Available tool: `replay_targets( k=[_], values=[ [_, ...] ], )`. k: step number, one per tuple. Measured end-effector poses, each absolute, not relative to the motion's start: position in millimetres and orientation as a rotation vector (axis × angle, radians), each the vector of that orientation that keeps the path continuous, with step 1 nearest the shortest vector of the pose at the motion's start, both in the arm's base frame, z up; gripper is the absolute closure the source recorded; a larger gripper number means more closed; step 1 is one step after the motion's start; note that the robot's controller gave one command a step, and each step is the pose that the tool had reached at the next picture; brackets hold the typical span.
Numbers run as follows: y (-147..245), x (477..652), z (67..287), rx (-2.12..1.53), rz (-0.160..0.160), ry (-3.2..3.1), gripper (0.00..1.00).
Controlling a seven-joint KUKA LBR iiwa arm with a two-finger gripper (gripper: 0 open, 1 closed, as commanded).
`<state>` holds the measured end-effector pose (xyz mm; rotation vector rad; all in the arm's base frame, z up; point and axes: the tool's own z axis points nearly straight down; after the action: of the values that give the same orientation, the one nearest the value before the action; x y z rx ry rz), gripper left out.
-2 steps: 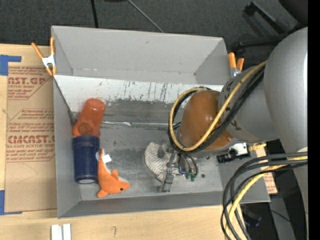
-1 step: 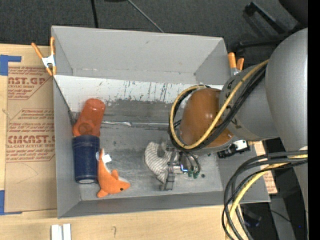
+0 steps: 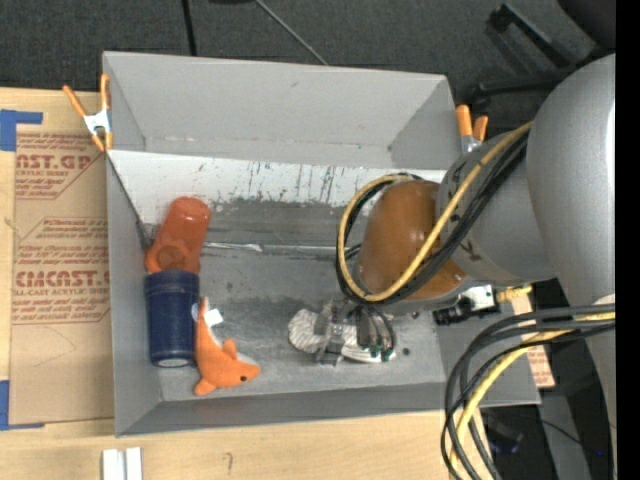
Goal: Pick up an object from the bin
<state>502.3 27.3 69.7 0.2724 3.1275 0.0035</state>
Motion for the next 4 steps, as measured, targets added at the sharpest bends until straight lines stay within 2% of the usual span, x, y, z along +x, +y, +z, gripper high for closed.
replay_targets(
  k=[2, 4],
  values=[
    [27.2, 501.0, 73.3, 0.274, 0.003, 3.133, 1.00],
    [27.4, 500.7, 116.0, 0.272, 0.002, 3.132, 1.00]
  ],
)
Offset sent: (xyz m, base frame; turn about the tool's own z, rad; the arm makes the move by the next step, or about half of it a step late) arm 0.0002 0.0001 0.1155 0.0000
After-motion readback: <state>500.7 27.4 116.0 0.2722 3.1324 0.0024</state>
